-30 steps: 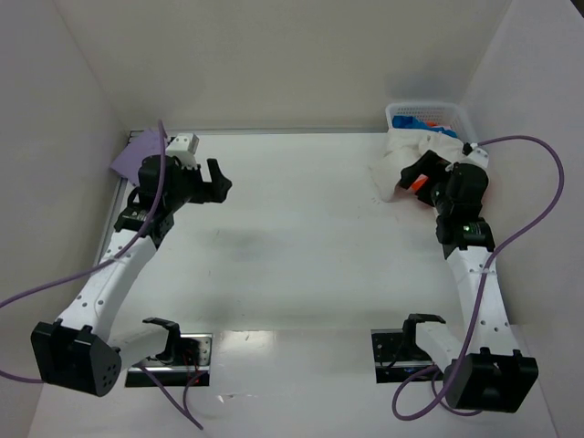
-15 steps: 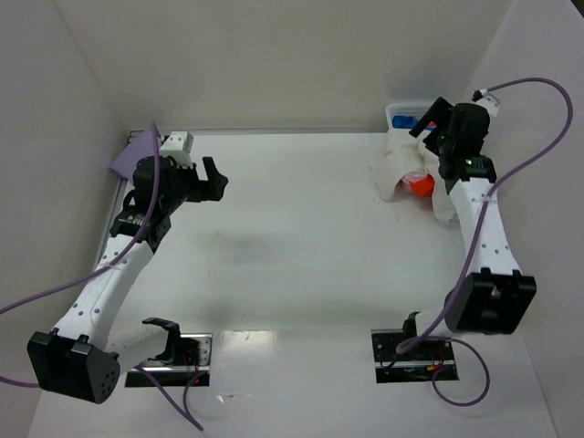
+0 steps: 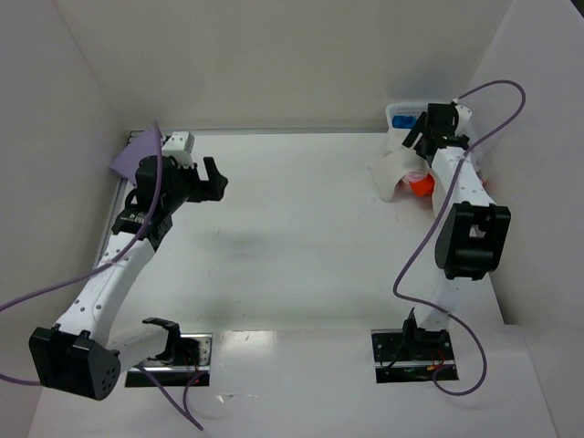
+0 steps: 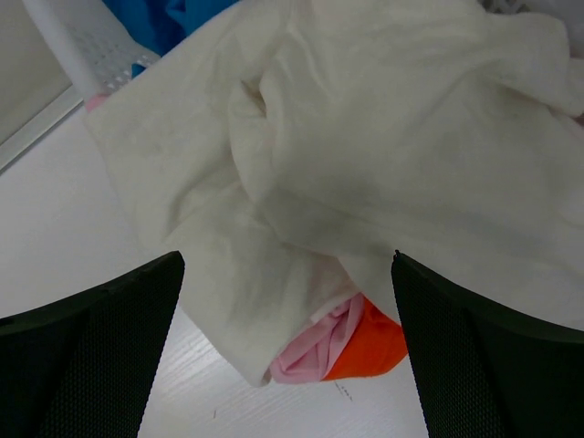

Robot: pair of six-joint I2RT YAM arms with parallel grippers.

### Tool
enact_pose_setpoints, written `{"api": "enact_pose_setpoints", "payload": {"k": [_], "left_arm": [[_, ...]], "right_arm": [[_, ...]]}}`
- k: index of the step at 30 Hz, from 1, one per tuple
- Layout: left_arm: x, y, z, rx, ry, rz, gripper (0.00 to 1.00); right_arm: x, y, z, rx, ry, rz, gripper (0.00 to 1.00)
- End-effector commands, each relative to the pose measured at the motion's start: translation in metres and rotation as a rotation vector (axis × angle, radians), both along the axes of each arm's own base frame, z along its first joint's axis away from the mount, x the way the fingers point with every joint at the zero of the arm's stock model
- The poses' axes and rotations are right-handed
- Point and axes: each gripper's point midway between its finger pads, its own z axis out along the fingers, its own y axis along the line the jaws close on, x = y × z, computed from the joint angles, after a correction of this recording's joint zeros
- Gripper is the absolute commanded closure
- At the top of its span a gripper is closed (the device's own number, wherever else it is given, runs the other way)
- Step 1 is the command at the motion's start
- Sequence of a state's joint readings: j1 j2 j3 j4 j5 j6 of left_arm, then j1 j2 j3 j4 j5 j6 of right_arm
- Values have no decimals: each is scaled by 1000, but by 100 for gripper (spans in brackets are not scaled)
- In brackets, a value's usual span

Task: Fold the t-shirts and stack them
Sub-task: Grab crumpled tshirt from bin with the right arm

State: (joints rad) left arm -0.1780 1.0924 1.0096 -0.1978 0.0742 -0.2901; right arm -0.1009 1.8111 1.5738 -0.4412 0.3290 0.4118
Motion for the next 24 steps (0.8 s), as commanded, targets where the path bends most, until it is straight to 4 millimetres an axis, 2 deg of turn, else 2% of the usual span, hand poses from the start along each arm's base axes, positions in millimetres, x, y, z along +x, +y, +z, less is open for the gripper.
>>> {"api": "enact_pose_setpoints", "payload": {"k": [1, 3, 6, 8, 9, 11, 12, 14, 15, 17, 19, 20, 22, 23, 24], "left_arm": [[6, 2, 8, 0, -23, 12, 0], [6, 3, 8, 9, -26, 9, 0], [8, 2, 5, 10, -17, 9, 0], [9, 2, 1, 20, -9, 6, 0], [10, 2, 5, 19, -18, 6, 0], [10, 2, 5, 19, -18, 6, 0], [10, 2, 5, 19, -18, 6, 0], [11, 4, 5, 22, -18, 14, 0], [11, 4, 5, 22, -18, 14, 0], [9, 4, 9, 20, -29, 15, 0], [8, 4, 5, 22, -20, 14, 0], [6, 4, 9, 20, -30, 15, 0], [3, -1, 12, 8, -38, -16, 0], [1, -4, 19, -3, -61, -37, 0], [0, -10, 19, -14, -66, -68, 0]], "right_arm": [[15, -20, 29, -86, -54, -49, 0], [19, -25, 18, -101, -30, -71, 3], [22, -28, 4, -121, 8, -67, 14], [25, -33, 0, -136, 20, -87, 17], [26, -36, -13, -148, 54, -102, 18], [30, -37, -19, -147, 81, -100, 24], [33, -37, -26, -146, 92, -100, 31], [35, -37, -22, -146, 95, -99, 42], [35, -37, -22, -146, 95, -99, 60], [35, -37, -20, -146, 97, -99, 74], [33, -37, -4, -142, 62, -107, 90], [31, -35, 11, -137, 31, -101, 94], [28, -28, 29, -115, -4, -71, 98], [25, -19, 55, -114, -53, -44, 98], [22, -12, 69, -118, -77, -17, 98]]}}
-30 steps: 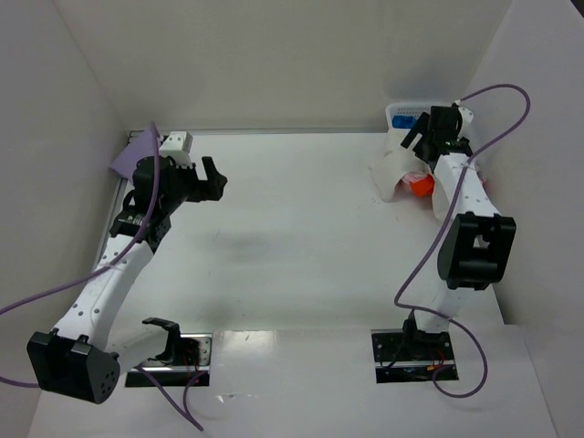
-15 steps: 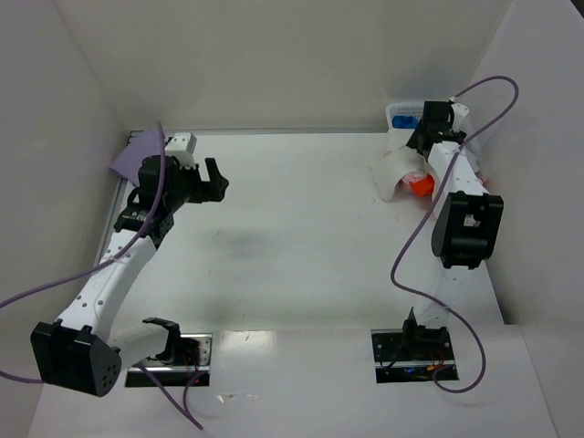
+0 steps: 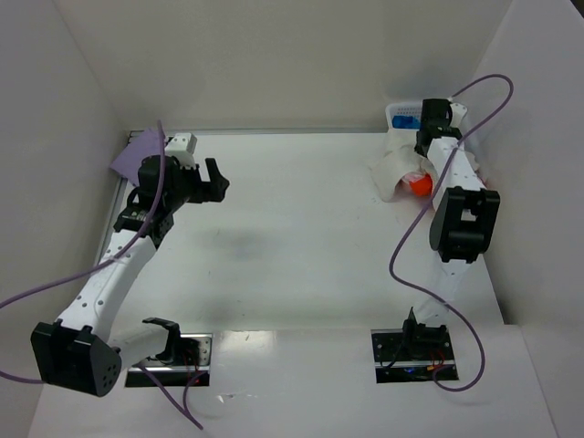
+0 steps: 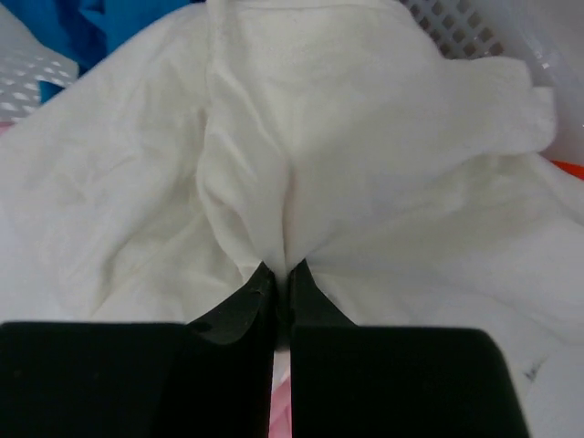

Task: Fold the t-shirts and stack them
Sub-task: Grab crumpled tshirt from bin with the right arm, then move the tshirt to the center of the board

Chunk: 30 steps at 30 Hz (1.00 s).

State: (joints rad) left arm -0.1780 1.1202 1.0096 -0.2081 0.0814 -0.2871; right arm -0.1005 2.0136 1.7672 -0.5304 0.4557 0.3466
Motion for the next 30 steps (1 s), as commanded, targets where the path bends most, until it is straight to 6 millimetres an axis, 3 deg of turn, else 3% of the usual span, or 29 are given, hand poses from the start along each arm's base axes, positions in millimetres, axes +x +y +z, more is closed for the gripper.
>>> {"api": "enact_pose_setpoints", "payload": {"k": [1, 2, 3, 5, 6, 9, 12, 15, 16, 18, 20, 22, 27, 30], "left_arm": [[-7, -14, 35, -37, -112, -99, 0], [-16, -31, 48, -64, -147, -211, 0], [-20, -41, 54, -84, -163, -272, 0], [-39, -61, 80, -135, -229, -410, 0], [-46, -69, 97, -151, -285, -460, 0], [-64, -87, 121, -181, -350, -582, 0], [-80, -103, 129, -200, -367, -708, 0], [-91, -120, 137, -202, -414, -819, 0], [-92, -126, 133, -199, -407, -846, 0], [-95, -141, 123, -191, -392, -905, 0], [-92, -154, 119, -190, -387, -932, 0], [-90, -169, 114, -193, -383, -943, 0], [-63, -198, 89, -182, -325, -887, 0], [-57, -213, 65, -154, -243, -890, 0]], "right_arm": [[-2, 30, 115, -18, -229, 93, 96], [-9, 43, 145, -19, -288, 134, 93], [-13, 53, 159, -26, -312, 157, 92], [-19, 90, 192, 4, -376, 253, 92], [-29, 103, 215, 28, -425, 293, 92], [-56, 152, 267, 166, -553, 463, 94], [-84, 193, 301, 288, -642, 615, 94], [-118, 211, 332, 368, -727, 717, 94], [-137, 225, 342, 413, -745, 805, 94], [-158, 244, 355, 475, -787, 922, 94], [-188, 270, 356, 574, -776, 1080, 94], [-196, 277, 343, 620, -740, 1093, 95], [-221, 284, 318, 677, -684, 1148, 93], [-213, 270, 275, 623, -595, 1046, 92]]}}
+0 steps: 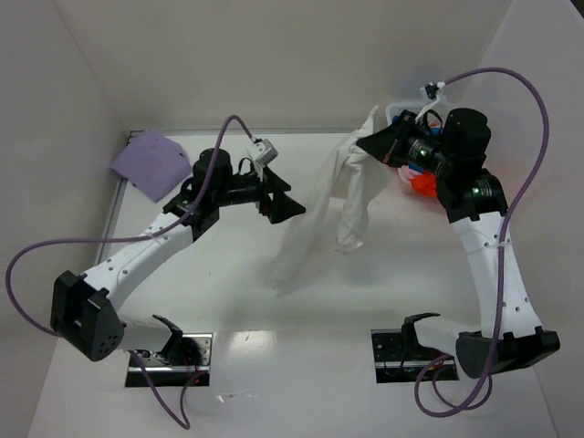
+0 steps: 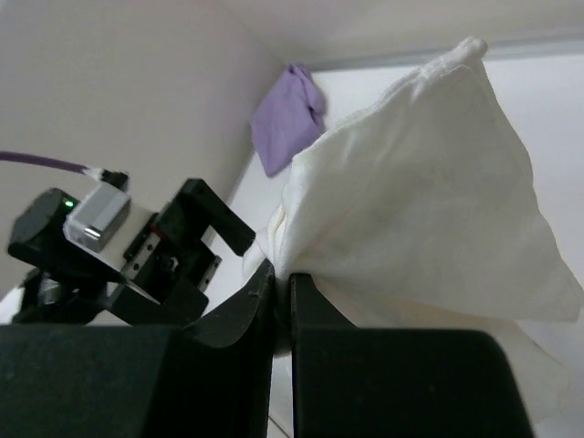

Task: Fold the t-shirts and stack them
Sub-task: Move the tshirt to the center of the board, then flatten out the tshirt

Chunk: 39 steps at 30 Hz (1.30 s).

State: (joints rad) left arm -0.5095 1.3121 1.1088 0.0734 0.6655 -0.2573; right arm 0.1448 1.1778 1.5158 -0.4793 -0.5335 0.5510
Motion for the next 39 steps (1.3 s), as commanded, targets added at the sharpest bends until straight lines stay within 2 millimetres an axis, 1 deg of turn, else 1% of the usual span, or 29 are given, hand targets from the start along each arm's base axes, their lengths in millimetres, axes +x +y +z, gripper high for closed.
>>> {"api": "enact_pose_setpoints", "payload": {"k": [1, 2, 3, 6, 7, 9, 10, 12, 13, 14, 15, 16, 18, 19, 20, 21, 22, 23, 24, 25, 26, 28, 29, 30, 31, 32, 34, 36, 39], "left_arm": [[15, -9, 20, -1, -108, 30, 0], [13, -13, 17, 3, -101, 18, 0], [16, -12, 11, 13, -92, 38, 0], [11, -11, -5, 32, -79, 38, 0], [10, -12, -5, 31, -79, 29, 0], [8, -18, -20, 58, -65, -7, 0], [3, -25, -29, 72, -39, -35, 0], [2, -38, -51, 110, -2, -62, 0], [8, -43, -64, 128, 24, -64, 0], [10, -51, -67, 132, 22, -67, 0], [10, -58, -74, 146, 30, -69, 0], [13, -64, -93, 182, 65, -62, 0], [20, -68, -110, 241, 95, -13, 0], [18, -72, -129, 284, 126, -7, 0], [19, -72, -134, 309, 135, 10, 0], [26, -65, -142, 333, 143, 75, 0], [24, -64, -149, 351, 154, 93, 0], [26, -61, -147, 338, 158, 130, 0], [33, -52, -150, 350, 153, 198, 0], [31, -43, -154, 363, 163, 238, 0], [33, -37, -156, 364, 179, 282, 0], [38, -27, -159, 384, 188, 354, 0], [33, -20, -172, 416, 209, 360, 0], [34, -19, -173, 409, 224, 380, 0], [31, -15, -184, 432, 248, 391, 0], [31, -12, -193, 455, 267, 408, 0], [29, -10, -206, 466, 311, 429, 0], [28, -12, -208, 452, 327, 429, 0], [23, -9, -218, 458, 358, 437, 2]], "right_arm": [[-10, -9, -11, -44, -20, -41, 92], [-7, -13, -29, -69, 25, -65, 92], [-4, -17, -50, -94, 60, -91, 92], [-7, -14, -71, -96, 100, -65, 92], [-10, -9, -72, -88, 98, -30, 92], [-9, -8, -71, -83, 83, -22, 92], [-12, -4, -70, -77, 83, 5, 92], [-14, -1, -66, -69, 68, 30, 92], [-14, 1, -64, -66, 59, 39, 92], [-17, 0, -62, -65, 50, 39, 90], [-17, 0, -56, -71, 30, 40, 90], [-17, -3, -56, -84, 37, 23, 90], [-11, -12, -62, -120, 42, -29, 90], [-10, -15, -67, -137, 55, -48, 90], [-8, -19, -68, -150, 50, -69, 89], [-4, -25, -85, -178, 87, -106, 89], [-2, -29, -91, -187, 99, -128, 89], [-1, -32, -99, -206, 116, -141, 89], [1, -37, -109, -226, 131, -163, 89], [2, -38, -113, -231, 140, -171, 89], [-1, -39, -112, -239, 133, -169, 88], [-3, -43, -120, -249, 147, -188, 87], [-3, -43, -120, -257, 142, -186, 87], [-3, -43, -125, -259, 153, -184, 87], [-4, -45, -122, -260, 143, -194, 85], [-5, -45, -126, -262, 153, -193, 85], [-5, -45, -131, -273, 156, -189, 85], [-5, -47, -135, -279, 165, -197, 84], [-7, -51, -139, -287, 167, -220, 84]]}}
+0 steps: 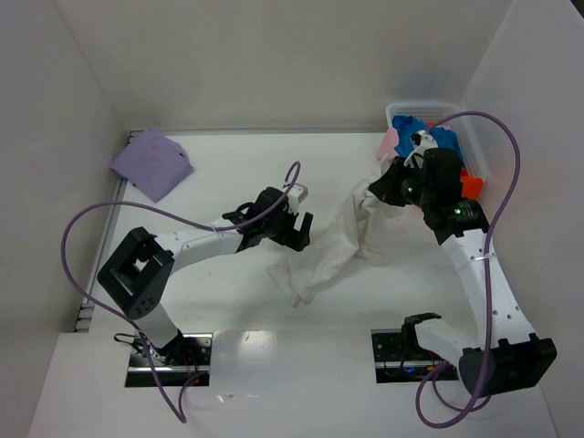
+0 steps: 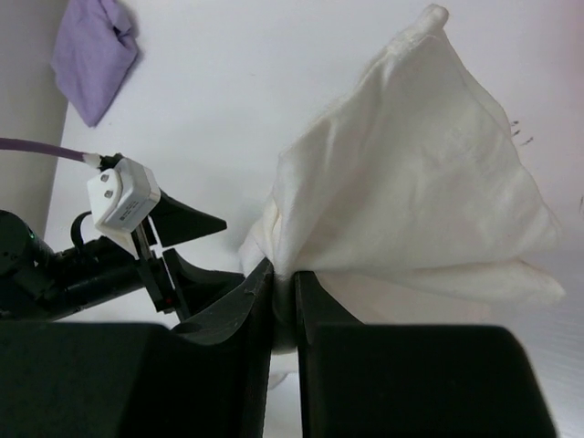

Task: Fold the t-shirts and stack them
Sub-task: Flatten out the tshirt

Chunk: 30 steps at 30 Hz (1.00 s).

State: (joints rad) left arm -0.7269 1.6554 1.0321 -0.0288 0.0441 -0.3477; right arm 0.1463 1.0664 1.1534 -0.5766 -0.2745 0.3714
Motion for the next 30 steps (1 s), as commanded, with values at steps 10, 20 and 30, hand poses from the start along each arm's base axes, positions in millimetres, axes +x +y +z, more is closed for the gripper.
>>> {"api": "enact_pose_setpoints", "payload": {"k": [10, 20, 30], "left_arm": [[-15, 11, -36, 19, 103, 61, 16], [-26, 4, -57, 24, 183, 11, 29], [-23, 3, -54, 11, 175, 32, 51]], "right_arm": [[-3, -9, 13, -36, -84, -30, 83], [-2, -9, 11, -36, -86, -30, 83], [-1, -10, 9, -32, -83, -42, 83]]}}
